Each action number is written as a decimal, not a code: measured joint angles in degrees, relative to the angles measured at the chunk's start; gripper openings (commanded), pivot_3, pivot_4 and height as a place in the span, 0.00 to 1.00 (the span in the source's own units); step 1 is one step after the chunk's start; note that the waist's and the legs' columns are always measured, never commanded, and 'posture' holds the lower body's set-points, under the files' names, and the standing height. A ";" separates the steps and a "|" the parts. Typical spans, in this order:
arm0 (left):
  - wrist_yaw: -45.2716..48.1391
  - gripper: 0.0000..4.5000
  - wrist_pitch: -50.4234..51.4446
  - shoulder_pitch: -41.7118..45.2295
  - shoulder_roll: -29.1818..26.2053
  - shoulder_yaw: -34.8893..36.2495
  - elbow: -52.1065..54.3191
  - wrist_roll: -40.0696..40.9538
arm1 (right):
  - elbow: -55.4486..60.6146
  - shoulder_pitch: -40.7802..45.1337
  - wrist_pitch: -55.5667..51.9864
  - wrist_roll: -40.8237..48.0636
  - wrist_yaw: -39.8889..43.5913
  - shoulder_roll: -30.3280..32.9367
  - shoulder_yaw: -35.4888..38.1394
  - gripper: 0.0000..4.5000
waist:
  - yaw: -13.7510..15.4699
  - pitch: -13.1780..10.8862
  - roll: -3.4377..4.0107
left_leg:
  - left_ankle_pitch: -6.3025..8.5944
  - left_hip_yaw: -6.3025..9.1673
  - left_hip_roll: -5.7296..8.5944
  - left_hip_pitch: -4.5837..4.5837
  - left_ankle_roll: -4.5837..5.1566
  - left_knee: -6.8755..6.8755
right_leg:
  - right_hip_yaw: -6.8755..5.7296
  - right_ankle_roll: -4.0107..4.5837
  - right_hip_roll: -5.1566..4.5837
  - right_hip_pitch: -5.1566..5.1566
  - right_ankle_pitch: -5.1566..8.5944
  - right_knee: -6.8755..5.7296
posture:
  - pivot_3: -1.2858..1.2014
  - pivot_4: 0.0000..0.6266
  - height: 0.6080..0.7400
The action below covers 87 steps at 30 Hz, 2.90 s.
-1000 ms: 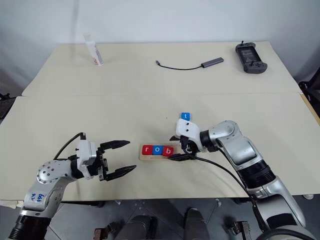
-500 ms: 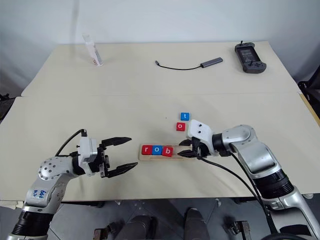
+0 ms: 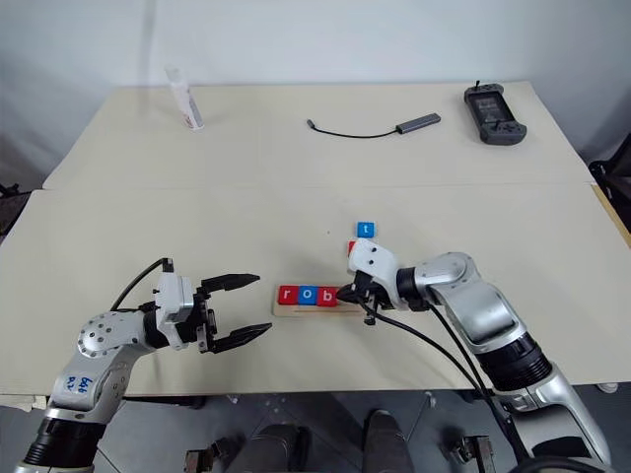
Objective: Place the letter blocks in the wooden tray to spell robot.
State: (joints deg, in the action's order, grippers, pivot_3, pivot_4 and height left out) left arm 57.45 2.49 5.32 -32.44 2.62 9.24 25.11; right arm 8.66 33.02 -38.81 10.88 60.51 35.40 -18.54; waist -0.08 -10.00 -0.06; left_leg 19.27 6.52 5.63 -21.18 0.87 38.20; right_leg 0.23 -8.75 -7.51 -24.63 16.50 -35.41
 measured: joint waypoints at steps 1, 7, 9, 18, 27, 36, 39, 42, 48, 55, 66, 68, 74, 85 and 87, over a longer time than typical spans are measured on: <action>-0.08 1.00 0.00 0.00 0.00 0.01 0.00 0.00 | -0.20 0.16 0.01 -0.08 -0.01 0.00 -0.01 0.00 | 0.02 0.00 0.00 | 0.00 0.00 0.00 0.00 0.00 0.00 | 0.00 0.00 0.00 0.00 0.00 0.00 | 0.52 0.24 1.00; -0.23 1.00 0.00 0.06 0.00 0.00 -0.01 -0.01 | -0.24 0.30 0.28 -0.08 0.06 0.80 0.13 0.00 | 0.04 0.00 0.00 | 0.00 0.01 0.00 0.00 0.00 0.00 | 0.00 0.00 -0.01 0.01 0.00 0.00 | 0.52 0.24 1.00; -0.22 1.00 0.00 0.12 0.00 0.00 -0.06 -0.03 | 0.54 -0.71 1.15 0.42 0.27 2.09 1.45 0.00 | 0.07 0.00 0.00 | 0.00 0.01 0.01 -0.01 0.00 0.00 | -0.01 0.00 -0.01 0.01 0.00 0.01 | 0.52 0.24 1.00; 0.30 1.00 -0.01 1.31 0.03 -0.54 -1.00 -0.12 | 5.51 -3.50 0.60 4.90 2.23 2.74 3.33 0.00 | -0.01 0.00 0.00 | 0.00 0.00 -0.01 0.00 0.00 -0.01 | 0.00 0.00 0.01 0.01 0.00 0.02 | 0.52 0.24 1.00; 0.30 1.00 0.01 1.12 0.01 -0.81 -0.99 -0.14 | 2.03 -2.11 0.45 2.45 -1.79 -1.49 0.37 0.00 | 0.04 0.00 0.00 | 0.00 0.01 0.01 0.00 0.00 0.00 | 0.00 0.00 -0.01 0.01 0.00 0.00 | 0.52 0.24 1.00; 0.25 1.00 0.07 0.90 -0.21 -0.78 -0.94 -0.13 | 1.89 -2.30 1.98 2.01 -2.20 -2.25 -0.16 0.00 | 0.04 0.00 0.00 | 0.00 0.01 0.01 0.01 0.00 0.00 | -0.01 0.00 0.00 0.01 0.00 0.00 | 0.52 0.24 1.00; 0.29 1.00 0.07 1.02 -0.21 -0.77 -0.95 -0.14 | 2.25 -2.89 2.75 3.20 -1.28 -2.24 0.51 0.00 | 0.04 0.00 0.00 | 0.00 0.01 0.01 0.00 0.00 -0.01 | -0.01 0.00 0.00 0.01 0.00 0.01 | 0.52 0.24 1.00; 0.37 1.00 0.07 1.30 -0.21 -0.78 -0.95 -0.14 | 3.45 -3.00 2.61 4.33 0.09 -1.76 0.96 0.00 | 0.03 0.00 0.00 | 0.00 0.01 0.00 0.00 0.00 -0.01 | -0.01 0.00 0.00 0.00 0.00 0.01 | 0.52 0.24 1.00; 0.71 1.00 0.07 1.37 -0.21 -0.78 -0.97 -0.14 | 4.41 -3.67 1.78 4.58 0.16 -1.63 0.36 0.00 | 0.03 0.00 0.00 | 0.00 0.02 0.00 0.01 0.00 -0.01 | -0.01 0.00 0.00 0.01 0.00 0.00 | 0.52 0.24 1.00; 0.77 1.00 0.10 1.45 -0.21 -0.77 -0.97 -0.13 | -0.02 -2.70 2.46 2.34 -1.78 -3.00 -1.26 0.00 | 0.02 0.00 0.00 | 0.00 0.01 0.00 0.01 0.00 -0.01 | -0.01 0.00 0.00 0.01 0.00 0.00 | 0.52 0.24 1.00; 0.22 1.00 0.17 1.46 -0.21 -0.70 -0.94 -0.10 | 5.24 -7.51 2.93 7.78 0.45 -1.31 4.28 0.00 | 0.18 0.00 0.00 | 0.01 0.03 0.01 -0.01 0.01 0.00 | -0.03 0.00 -0.01 0.03 0.00 0.03 | 0.52 0.24 1.00; 0.43 1.00 0.20 1.42 -0.29 -0.51 -0.97 -0.05 | 6.77 -10.15 4.88 9.52 -0.54 -1.09 9.32 0.09 | 0.30 0.00 0.00 | 0.01 0.03 0.02 -0.01 0.01 0.00 | -0.03 0.00 -0.01 0.05 0.00 0.05 | 0.52 0.24 1.00; 1.70 1.00 0.23 1.47 -1.54 0.66 -1.79 0.21 | 7.93 -22.54 14.17 10.38 -4.62 1.36 25.45 0.52 | 1.10 0.00 0.00 | 0.02 0.00 0.03 0.00 0.04 -0.05 | -0.01 0.00 0.00 0.04 0.00 0.05 | 0.52 0.24 1.00; 2.90 1.00 -0.05 3.96 -1.70 1.54 -8.07 0.30 | -0.76 -42.21 34.09 11.83 -8.28 -0.87 47.36 0.99 | 0.96 0.01 0.01 | 0.03 -0.25 -0.05 0.26 0.05 -0.04 | 0.18 0.00 0.07 0.11 0.00 0.09 | 0.52 0.24 1.00; 3.37 1.00 -0.13 4.65 -1.70 1.54 -8.43 0.30 | -1.86 -42.06 35.35 11.84 -8.85 -0.97 47.56 0.99 | 0.74 0.01 0.01 | 0.03 -0.25 -0.08 0.26 0.05 -0.03 | 0.19 0.00 0.09 0.11 0.00 0.07 | 0.52 0.24 1.00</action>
State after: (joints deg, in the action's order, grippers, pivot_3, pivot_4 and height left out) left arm 60.82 2.36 9.97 -34.13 4.16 0.82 25.41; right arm 6.79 -9.04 -3.45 22.72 51.66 34.44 29.01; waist 0.65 -10.00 -0.06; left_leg 19.30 6.27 5.55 -20.92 0.91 38.17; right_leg 0.42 -8.76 -7.42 -24.52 16.50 -35.34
